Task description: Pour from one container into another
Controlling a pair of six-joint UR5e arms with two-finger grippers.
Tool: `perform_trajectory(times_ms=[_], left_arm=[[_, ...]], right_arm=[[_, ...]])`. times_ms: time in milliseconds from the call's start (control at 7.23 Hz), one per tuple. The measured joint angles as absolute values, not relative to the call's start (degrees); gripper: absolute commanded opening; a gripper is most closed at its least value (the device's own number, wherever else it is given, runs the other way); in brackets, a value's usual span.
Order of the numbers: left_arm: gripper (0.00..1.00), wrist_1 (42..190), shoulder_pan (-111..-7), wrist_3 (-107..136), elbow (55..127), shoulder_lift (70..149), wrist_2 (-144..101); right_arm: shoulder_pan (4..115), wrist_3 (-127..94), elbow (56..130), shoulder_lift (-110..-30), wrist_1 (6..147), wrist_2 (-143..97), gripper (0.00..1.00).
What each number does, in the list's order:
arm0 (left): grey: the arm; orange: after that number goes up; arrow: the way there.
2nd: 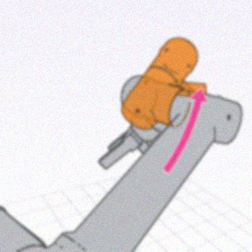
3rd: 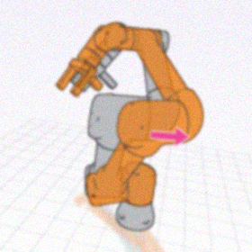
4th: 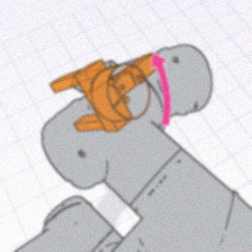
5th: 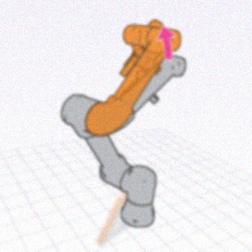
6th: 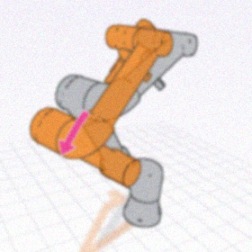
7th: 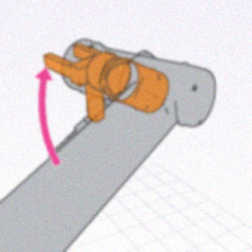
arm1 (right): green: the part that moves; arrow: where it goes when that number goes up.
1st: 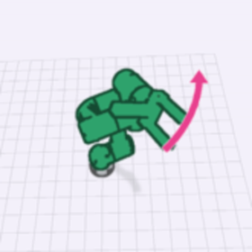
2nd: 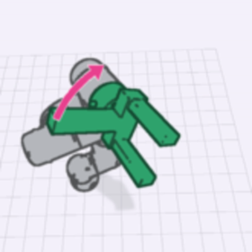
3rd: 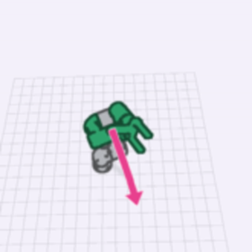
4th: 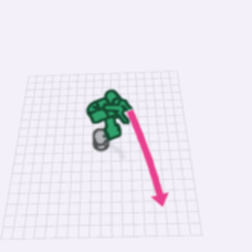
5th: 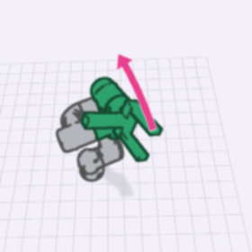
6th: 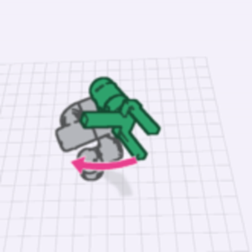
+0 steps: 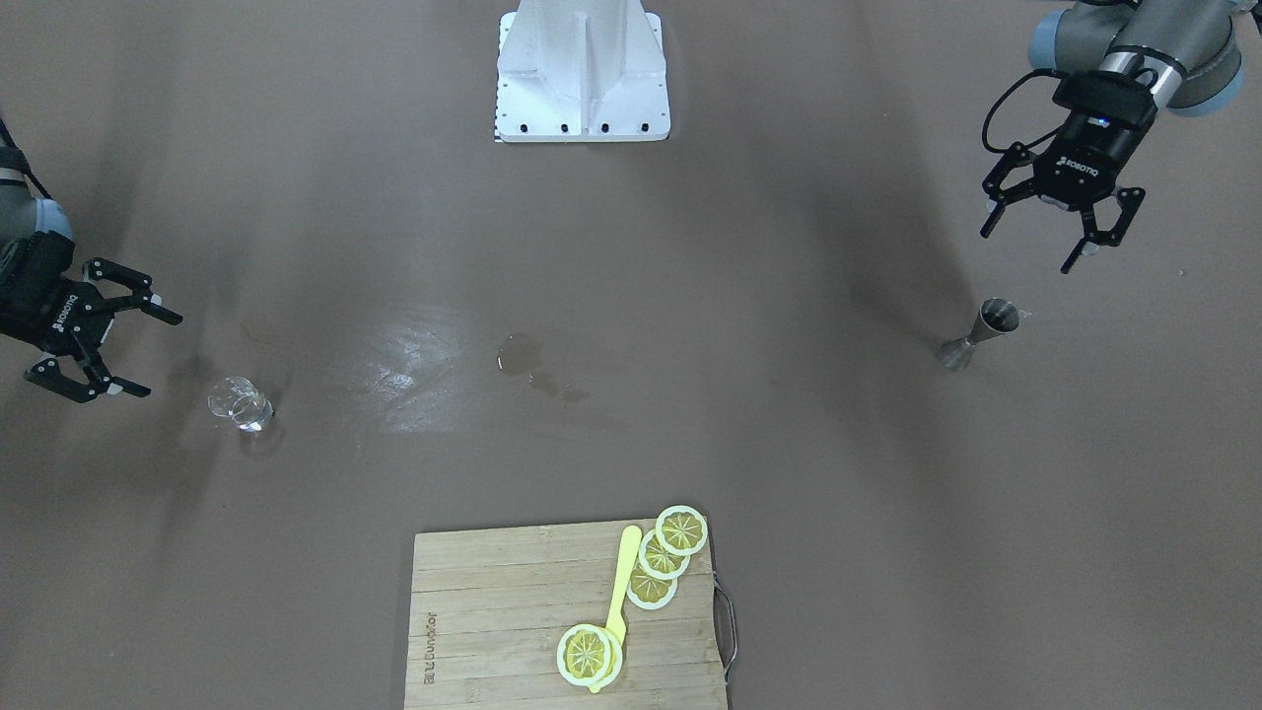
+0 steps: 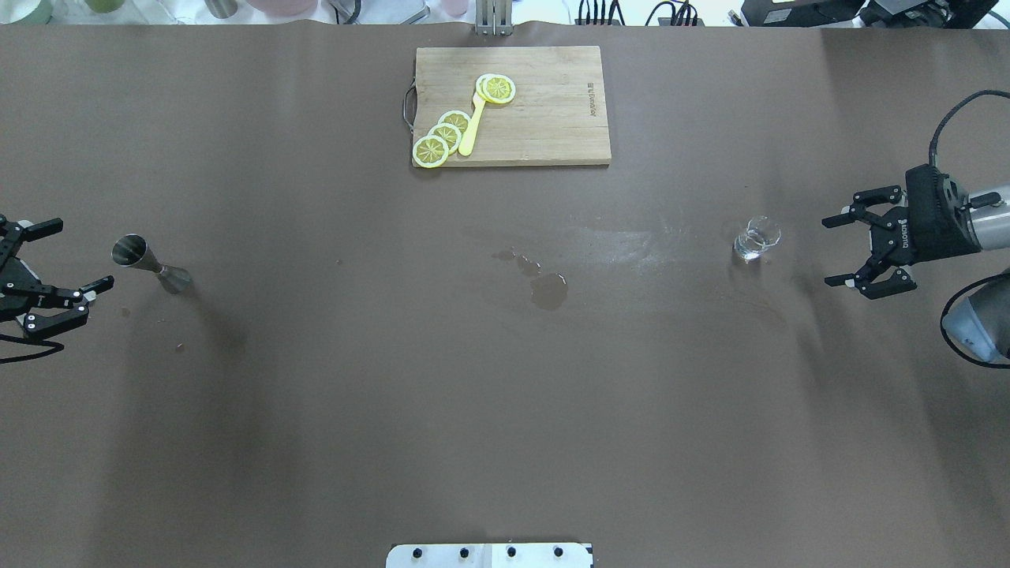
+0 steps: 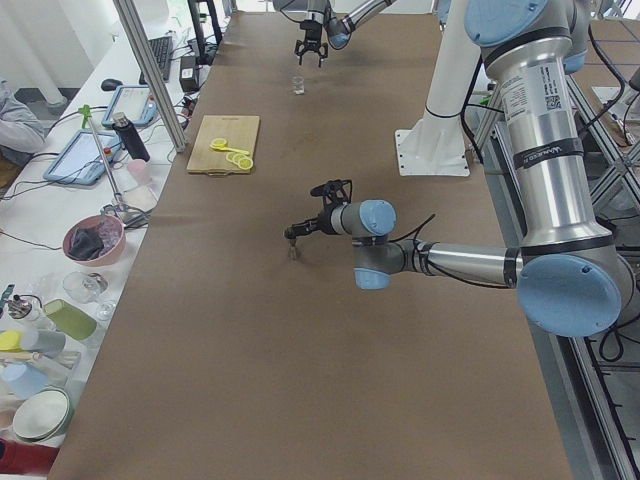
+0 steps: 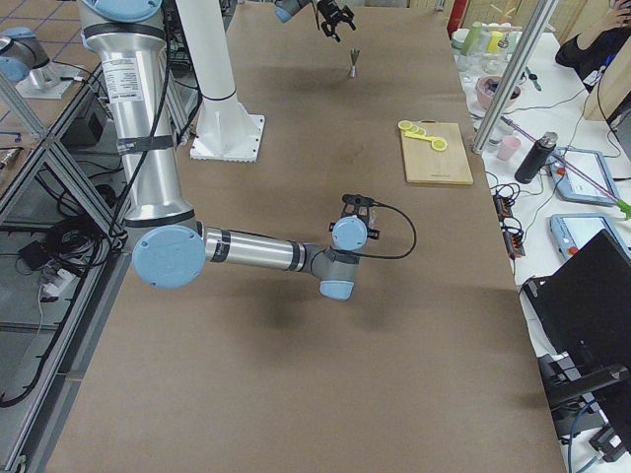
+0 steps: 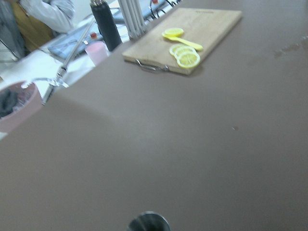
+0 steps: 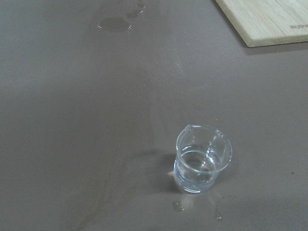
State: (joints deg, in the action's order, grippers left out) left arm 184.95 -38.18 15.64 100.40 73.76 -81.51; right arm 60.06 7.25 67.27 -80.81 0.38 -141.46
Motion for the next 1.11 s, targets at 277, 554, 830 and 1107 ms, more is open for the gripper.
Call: perform_trajectory(times_ms=[277,554,830,1107], left_arm=[[0.99,191.28,-33.67,15.71,98.68,74.13,-71.74],[1.0,192.49,-26.28,18.21,97.16,74.96,-58.76],[1.0,192.64,-21.13,22.09,96.63,75.24,-45.03],[1.0,192.65,-19.49,24.18,96.19,75.49,-39.79]], right_arm=[[60.76,13.01,63.5,-78.23,0.2,-142.35,0.99],[61.35,15.48,58.89,-74.42,0.2,-145.69,0.98],[61.53,16.88,56.85,-72.63,0.22,-147.45,0.98],[61.74,19.27,54.97,-71.08,0.42,-148.82,0.98]])
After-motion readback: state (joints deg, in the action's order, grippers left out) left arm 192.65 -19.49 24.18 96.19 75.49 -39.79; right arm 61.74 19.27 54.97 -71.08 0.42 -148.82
